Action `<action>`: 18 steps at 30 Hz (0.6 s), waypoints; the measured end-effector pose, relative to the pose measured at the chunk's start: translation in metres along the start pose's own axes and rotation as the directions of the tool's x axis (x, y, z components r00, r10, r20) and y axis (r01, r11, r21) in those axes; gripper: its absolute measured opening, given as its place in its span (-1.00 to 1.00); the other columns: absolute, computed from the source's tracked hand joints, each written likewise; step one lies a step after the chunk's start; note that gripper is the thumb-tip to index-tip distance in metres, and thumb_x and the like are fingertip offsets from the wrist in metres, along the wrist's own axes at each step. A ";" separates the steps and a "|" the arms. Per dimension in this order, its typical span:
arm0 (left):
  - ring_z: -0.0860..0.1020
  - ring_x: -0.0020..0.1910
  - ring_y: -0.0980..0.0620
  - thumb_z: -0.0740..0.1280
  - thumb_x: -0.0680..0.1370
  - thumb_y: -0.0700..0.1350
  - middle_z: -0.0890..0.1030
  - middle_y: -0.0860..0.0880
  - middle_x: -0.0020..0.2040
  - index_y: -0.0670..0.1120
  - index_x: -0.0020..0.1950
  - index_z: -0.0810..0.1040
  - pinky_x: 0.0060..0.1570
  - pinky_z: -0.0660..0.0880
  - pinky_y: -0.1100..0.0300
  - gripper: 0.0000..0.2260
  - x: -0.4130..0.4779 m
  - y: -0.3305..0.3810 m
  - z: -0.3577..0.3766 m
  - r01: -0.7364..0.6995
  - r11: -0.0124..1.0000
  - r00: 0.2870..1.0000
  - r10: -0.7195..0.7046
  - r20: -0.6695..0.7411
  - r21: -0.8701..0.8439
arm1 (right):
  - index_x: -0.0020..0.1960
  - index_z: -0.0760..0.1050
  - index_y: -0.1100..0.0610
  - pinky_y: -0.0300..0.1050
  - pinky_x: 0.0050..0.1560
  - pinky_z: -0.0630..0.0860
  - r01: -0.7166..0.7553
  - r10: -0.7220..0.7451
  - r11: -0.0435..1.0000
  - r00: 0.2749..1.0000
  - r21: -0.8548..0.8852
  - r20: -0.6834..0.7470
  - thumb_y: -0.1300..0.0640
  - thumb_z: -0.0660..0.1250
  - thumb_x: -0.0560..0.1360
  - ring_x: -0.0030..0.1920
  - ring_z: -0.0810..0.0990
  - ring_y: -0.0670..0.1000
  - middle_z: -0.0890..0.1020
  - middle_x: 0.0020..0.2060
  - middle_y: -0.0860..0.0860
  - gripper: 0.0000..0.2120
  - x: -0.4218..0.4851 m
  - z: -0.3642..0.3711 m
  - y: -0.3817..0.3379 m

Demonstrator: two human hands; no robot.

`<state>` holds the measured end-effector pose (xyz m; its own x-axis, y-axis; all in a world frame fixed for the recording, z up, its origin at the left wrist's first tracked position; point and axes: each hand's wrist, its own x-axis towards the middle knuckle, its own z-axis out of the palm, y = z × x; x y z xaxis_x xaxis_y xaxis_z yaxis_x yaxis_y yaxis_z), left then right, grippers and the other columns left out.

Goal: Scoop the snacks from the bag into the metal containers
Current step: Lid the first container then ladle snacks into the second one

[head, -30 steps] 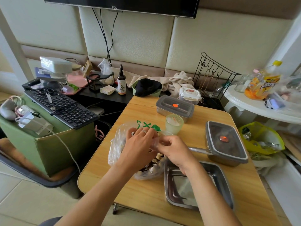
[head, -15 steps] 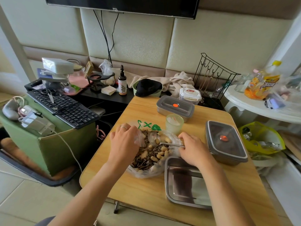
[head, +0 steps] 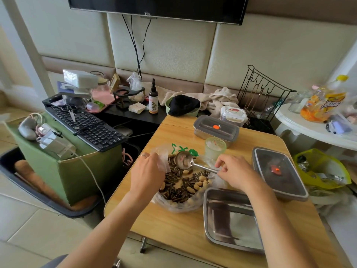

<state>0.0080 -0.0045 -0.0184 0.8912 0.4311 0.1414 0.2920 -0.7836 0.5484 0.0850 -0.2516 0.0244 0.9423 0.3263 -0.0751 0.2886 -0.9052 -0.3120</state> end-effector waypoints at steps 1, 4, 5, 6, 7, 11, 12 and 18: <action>0.53 0.04 -0.11 0.29 0.53 -0.24 0.52 -0.11 0.20 -0.12 0.22 0.55 -0.02 0.57 0.00 -0.74 0.000 0.001 0.000 -0.001 1.000 1.000 0.001 -0.003 0.002 | 0.08 0.51 -0.08 -0.01 0.07 0.62 0.004 -0.004 1.000 1.000 0.013 0.008 0.17 0.42 0.58 -0.04 0.61 -0.01 0.61 -0.05 -0.05 -0.81 0.001 0.003 -0.003; 0.54 0.01 -0.11 0.27 0.55 -0.22 0.52 -0.11 0.20 -0.11 0.22 0.55 -0.04 0.58 -0.01 -0.75 0.000 0.002 0.000 -0.006 1.000 1.000 0.006 -0.014 0.005 | 0.10 0.52 -0.04 -0.09 0.01 0.58 -0.005 0.003 0.997 1.000 0.071 0.031 0.19 0.42 0.58 -0.05 0.59 -0.04 0.60 -0.03 -0.04 -0.82 0.004 0.011 -0.004; 0.54 0.01 -0.11 0.28 0.55 -0.22 0.52 -0.11 0.20 -0.12 0.22 0.55 -0.05 0.58 0.00 -0.75 0.001 0.002 0.000 -0.008 1.000 1.000 0.008 -0.017 0.004 | 0.11 0.52 -0.03 -0.16 -0.03 0.53 -0.005 0.002 0.996 0.999 0.093 0.036 0.19 0.42 0.58 -0.05 0.57 -0.06 0.59 -0.02 -0.05 -0.81 0.004 0.011 -0.003; 0.54 0.02 -0.11 0.27 0.55 -0.22 0.53 -0.11 0.20 -0.12 0.22 0.55 -0.05 0.57 0.01 -0.75 0.001 0.002 0.000 -0.009 1.000 1.000 0.009 -0.021 0.003 | 0.13 0.52 -0.03 -0.21 -0.05 0.48 -0.001 -0.004 0.994 0.999 0.111 0.043 0.19 0.44 0.57 -0.05 0.55 -0.08 0.57 -0.01 -0.06 -0.79 0.003 0.010 -0.001; 0.54 0.02 -0.11 0.27 0.55 -0.22 0.53 -0.12 0.19 -0.12 0.23 0.55 -0.05 0.57 0.01 -0.74 0.002 0.002 0.000 -0.008 1.000 1.000 0.008 -0.024 0.002 | 0.14 0.51 -0.04 -0.22 -0.05 0.45 0.006 -0.012 0.993 0.998 0.116 0.054 0.18 0.45 0.56 -0.03 0.54 -0.09 0.56 0.01 -0.06 -0.77 0.003 0.008 0.000; 0.53 0.05 -0.11 0.28 0.56 -0.22 0.53 -0.10 0.19 -0.10 0.24 0.54 -0.05 0.56 0.00 -0.74 0.005 0.000 -0.001 0.018 1.000 0.999 -0.017 -0.030 0.019 | 0.25 0.48 -0.04 -0.06 0.16 0.54 -0.040 0.036 0.999 0.988 0.022 0.151 0.09 0.47 0.55 0.08 0.54 -0.02 0.54 0.04 -0.09 -0.68 -0.006 -0.006 0.008; 0.53 0.04 -0.11 0.28 0.55 -0.22 0.53 -0.10 0.18 -0.10 0.24 0.54 -0.05 0.56 -0.01 -0.74 0.005 0.000 -0.001 0.018 1.000 0.999 -0.017 -0.033 0.023 | 0.26 0.47 -0.04 -0.02 0.19 0.55 -0.068 0.065 0.998 0.981 0.007 0.182 0.07 0.47 0.55 0.10 0.55 -0.02 0.55 0.06 -0.08 -0.67 -0.010 -0.009 0.010; 0.55 -0.02 -0.11 0.28 0.55 -0.21 0.54 -0.12 0.18 -0.11 0.23 0.56 -0.08 0.58 0.00 -0.74 0.001 0.000 0.001 0.008 1.000 0.999 -0.007 -0.047 0.022 | 0.27 0.44 -0.03 -0.03 0.14 0.54 -0.156 0.157 0.987 0.962 -0.021 0.225 0.00 0.45 0.57 0.08 0.58 -0.01 0.58 0.12 -0.03 -0.68 -0.022 -0.014 0.017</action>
<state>0.0093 -0.0048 -0.0187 0.8718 0.4571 0.1762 0.3067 -0.7898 0.5313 0.0717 -0.2774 0.0340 0.9132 0.2328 -0.3345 0.1412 -0.9507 -0.2762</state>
